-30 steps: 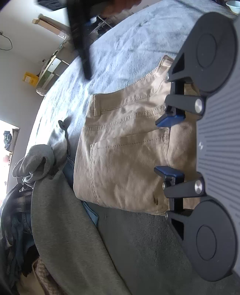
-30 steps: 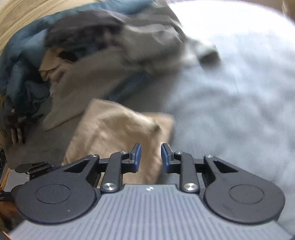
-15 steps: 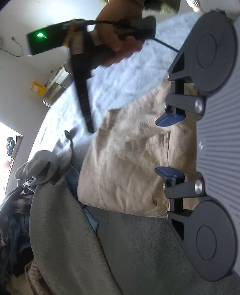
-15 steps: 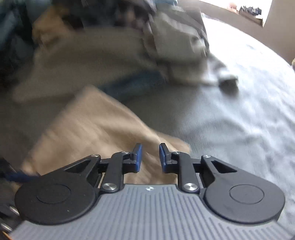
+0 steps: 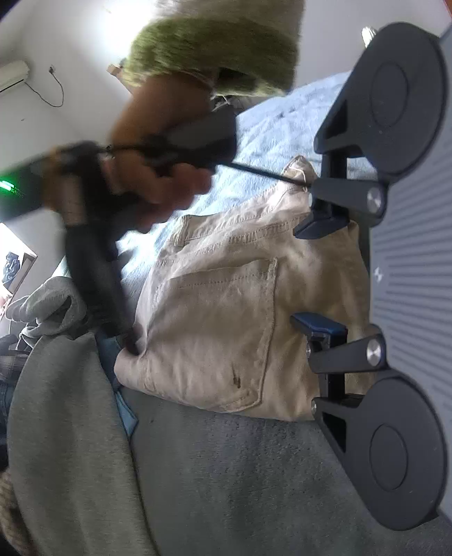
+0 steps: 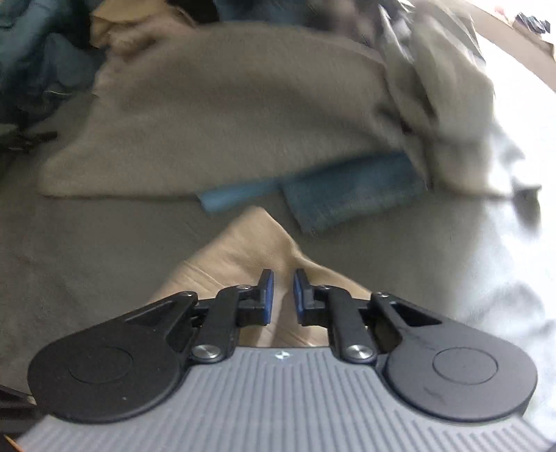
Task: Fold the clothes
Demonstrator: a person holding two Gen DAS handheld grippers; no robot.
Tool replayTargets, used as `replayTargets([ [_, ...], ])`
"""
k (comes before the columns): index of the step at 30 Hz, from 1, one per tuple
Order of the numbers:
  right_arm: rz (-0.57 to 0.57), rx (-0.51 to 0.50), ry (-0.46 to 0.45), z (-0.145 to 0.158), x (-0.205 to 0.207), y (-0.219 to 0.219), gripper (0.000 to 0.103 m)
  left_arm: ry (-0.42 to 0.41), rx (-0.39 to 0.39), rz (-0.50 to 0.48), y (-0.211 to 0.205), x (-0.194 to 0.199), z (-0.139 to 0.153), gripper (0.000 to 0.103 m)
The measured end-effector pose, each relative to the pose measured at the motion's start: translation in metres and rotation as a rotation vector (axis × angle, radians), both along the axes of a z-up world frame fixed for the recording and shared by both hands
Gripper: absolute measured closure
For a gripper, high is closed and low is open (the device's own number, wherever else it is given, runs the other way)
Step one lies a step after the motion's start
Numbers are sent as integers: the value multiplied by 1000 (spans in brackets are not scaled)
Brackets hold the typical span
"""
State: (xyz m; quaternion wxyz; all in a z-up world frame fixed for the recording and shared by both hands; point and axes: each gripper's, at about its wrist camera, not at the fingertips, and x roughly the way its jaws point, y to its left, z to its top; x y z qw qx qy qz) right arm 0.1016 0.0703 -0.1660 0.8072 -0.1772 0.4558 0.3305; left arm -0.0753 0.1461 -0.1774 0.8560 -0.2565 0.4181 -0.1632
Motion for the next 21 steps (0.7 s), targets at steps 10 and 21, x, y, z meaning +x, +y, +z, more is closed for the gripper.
replayTargets([
  [10, -25, -9, 60, -28, 13, 29, 94, 68, -28, -72, 11, -8, -3, 62],
  [21, -29, -124, 116, 0, -53, -7, 94, 135, 30, -70, 43, -22, -17, 62],
])
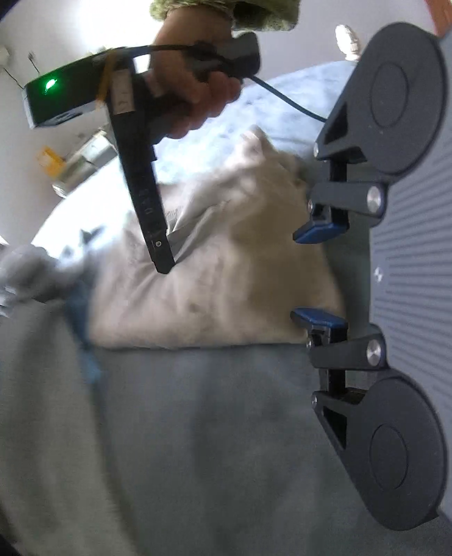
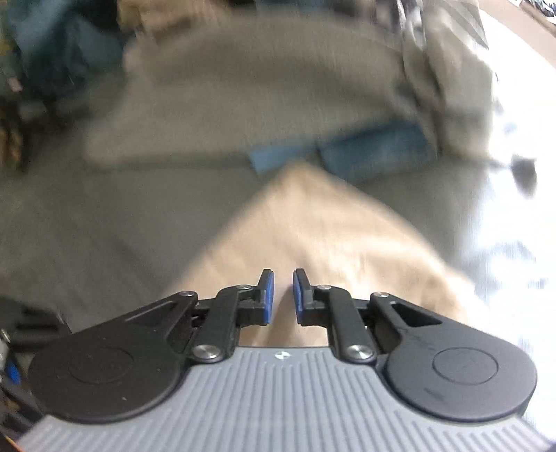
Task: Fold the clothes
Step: 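Move both open grippers away from the folded trousers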
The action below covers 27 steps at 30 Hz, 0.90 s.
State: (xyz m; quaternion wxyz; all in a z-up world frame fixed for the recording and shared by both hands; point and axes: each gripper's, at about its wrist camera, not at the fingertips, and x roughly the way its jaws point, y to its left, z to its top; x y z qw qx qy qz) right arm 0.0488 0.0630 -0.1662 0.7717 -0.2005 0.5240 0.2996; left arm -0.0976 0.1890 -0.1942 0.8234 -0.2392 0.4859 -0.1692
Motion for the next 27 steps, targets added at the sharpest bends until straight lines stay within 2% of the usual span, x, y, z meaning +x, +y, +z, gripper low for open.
replayTargets([
  [2, -7, 10, -22, -20, -9, -7, 94, -6, 11, -20, -4, -4, -4, 61],
  [4, -19, 11, -35, -22, -11, -5, 94, -13, 16, -36, -4, -4, -2, 60],
  [7, -34, 21, -46, -8, -15, -5, 94, 7, 7, -46, 0, -3, -4, 60],
  [11, -94, 68, -101, 24, -30, -31, 93, 30, 34, -69, -1, -9, -7, 60],
  [12, -116, 70, -96, 24, -34, -38, 93, 35, 41, -72, -1, -9, -8, 60],
  [14, -166, 37, -35, 3, -39, -54, 93, 49, 66, -74, -1, -5, -5, 60],
  [16, -171, 59, -30, -20, -46, -64, 93, 47, 127, -67, 0, -1, 6, 59],
  [19, -152, 87, -43, -23, -44, -65, 93, 2, 201, -30, 6, -3, 33, 58],
  [21, -149, 111, -57, -11, -46, -72, 93, -38, 224, -4, 8, 3, 48, 58],
  [23, -147, 135, -75, 0, -48, -79, 92, -94, 237, -5, 0, 13, 59, 55],
  [27, -190, 189, -197, 27, -34, -105, 92, -164, 218, -22, -37, 46, 60, 55],
])
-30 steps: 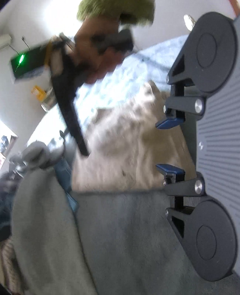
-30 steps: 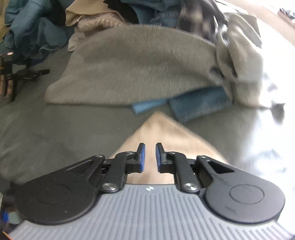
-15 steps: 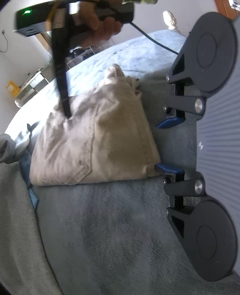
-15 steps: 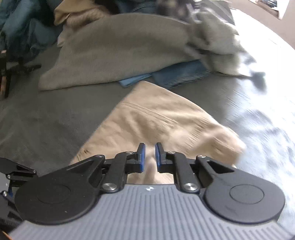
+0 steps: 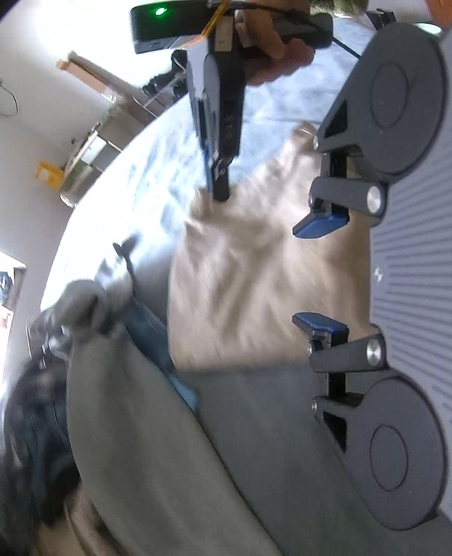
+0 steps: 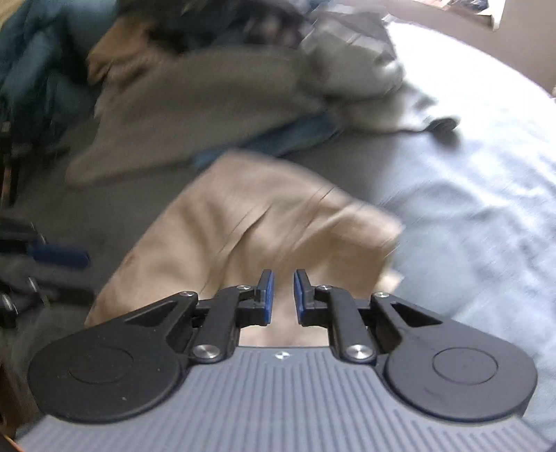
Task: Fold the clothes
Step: 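Move both open grippers away from the folded trousers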
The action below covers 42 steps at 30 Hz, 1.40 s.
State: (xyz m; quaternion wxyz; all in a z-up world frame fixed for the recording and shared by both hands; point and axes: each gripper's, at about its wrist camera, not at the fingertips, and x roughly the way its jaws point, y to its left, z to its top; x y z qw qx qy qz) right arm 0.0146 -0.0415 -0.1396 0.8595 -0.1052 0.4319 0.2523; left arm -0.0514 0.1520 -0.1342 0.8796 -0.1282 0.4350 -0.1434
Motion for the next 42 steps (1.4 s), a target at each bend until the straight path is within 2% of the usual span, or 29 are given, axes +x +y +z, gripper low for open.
replayTargets([
  [3, -17, 10, -53, -6, 27, -10, 92, 13, 0, 5, -26, 18, -16, 55],
  [5, -23, 7, -40, -28, 51, -18, 94, 57, 4, 33, -33, 20, -25, 57],
  [7, -34, 14, -2, -52, 74, -27, 93, 48, 13, 60, -39, 20, -31, 57],
  [9, -45, 79, 31, -56, 87, -35, 93, 49, 25, 57, -39, 18, -28, 57],
  [14, -35, 63, -29, -21, 76, -51, 91, 39, 44, 70, -35, 22, -17, 57],
  [15, -48, 89, -25, -12, 71, -60, 91, 31, 46, 76, -34, 25, -16, 56],
  [18, -67, 167, 48, 6, 52, -76, 89, 38, 60, 105, -34, 37, -21, 57],
  [21, -7, 237, 125, 12, 24, -76, 89, 47, 63, 123, -35, 45, -30, 57],
  [23, 52, 204, 145, 2, 6, -68, 90, 50, 77, 123, -37, 46, -33, 56],
  [26, 75, 40, 211, -46, -10, -60, 90, 58, 80, 116, -39, 47, -34, 56],
  [28, 52, 66, 209, -50, -12, -65, 90, 62, 98, 107, -41, 48, -34, 56],
  [30, 25, 82, 217, -38, -8, -67, 89, 67, 103, 104, -40, 50, -34, 56],
  [33, 58, 122, 140, -13, -19, -70, 88, 66, 102, 106, -40, 52, -35, 55],
  [36, 117, 210, 163, -10, -29, -69, 88, 62, 112, 110, -42, 51, -35, 55],
  [38, 147, 139, 229, -32, -32, -60, 88, 67, 121, 115, -44, 51, -31, 55],
  [42, 18, 285, 285, -28, -17, -80, 88, 37, 120, 106, -48, 50, -15, 55],
])
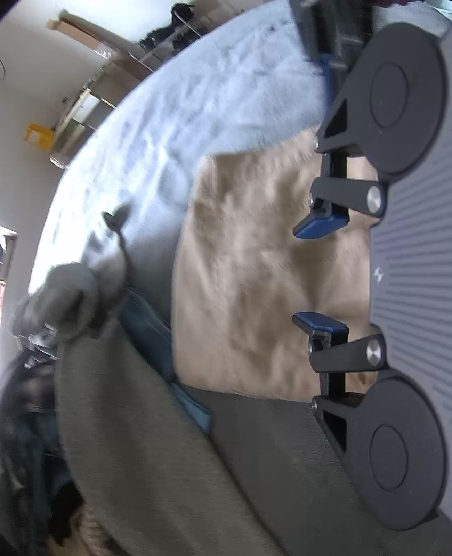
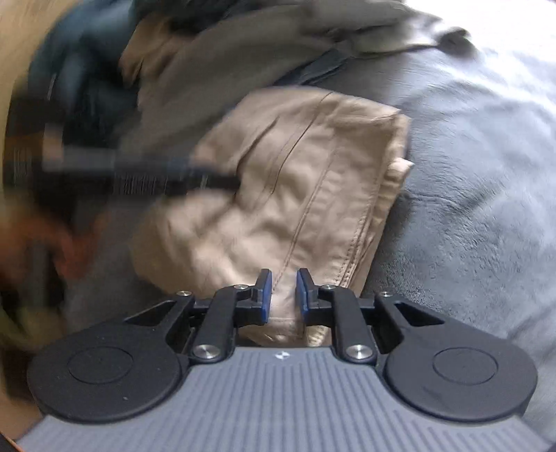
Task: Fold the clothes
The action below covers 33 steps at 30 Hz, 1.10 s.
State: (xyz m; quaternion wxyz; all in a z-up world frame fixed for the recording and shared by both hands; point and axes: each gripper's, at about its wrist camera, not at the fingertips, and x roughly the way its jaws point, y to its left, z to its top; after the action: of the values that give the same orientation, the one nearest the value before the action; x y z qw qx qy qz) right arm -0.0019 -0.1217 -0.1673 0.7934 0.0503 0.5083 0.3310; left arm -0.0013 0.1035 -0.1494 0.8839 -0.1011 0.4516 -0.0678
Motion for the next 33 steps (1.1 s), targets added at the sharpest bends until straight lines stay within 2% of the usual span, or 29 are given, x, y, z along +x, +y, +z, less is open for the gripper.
replayTargets([
  [3, -171, 92, 9, 10, 20, -34, 88, -44, -24, -46, -12, 7, 14, 53],
  [7, -354, 122, 69, -5, 48, -68, 86, -43, -82, -142, -42, 30, 16, 50],
  [8, -392, 137, 88, -9, 53, -73, 86, -35, -72, -166, -52, 38, 13, 49],
  [11, -473, 182, 127, -20, 61, -84, 86, 0, 26, -219, -85, 58, 4, 49],
  [14, -502, 196, 127, -26, 62, -88, 86, 44, 135, -242, -112, 71, -9, 49],
  [17, -518, 210, 123, -30, 59, -93, 86, 52, 228, -207, -128, 76, -15, 49],
  [24, -516, 207, 93, -32, 52, -96, 86, 89, 355, -143, -146, 91, -28, 49],
  [29, -505, 219, 77, -35, 53, -95, 86, 79, 389, -107, -150, 86, -27, 53],
  [33, -468, 254, 80, -40, 62, -90, 86, 79, 371, -122, -146, 86, -26, 54],
])
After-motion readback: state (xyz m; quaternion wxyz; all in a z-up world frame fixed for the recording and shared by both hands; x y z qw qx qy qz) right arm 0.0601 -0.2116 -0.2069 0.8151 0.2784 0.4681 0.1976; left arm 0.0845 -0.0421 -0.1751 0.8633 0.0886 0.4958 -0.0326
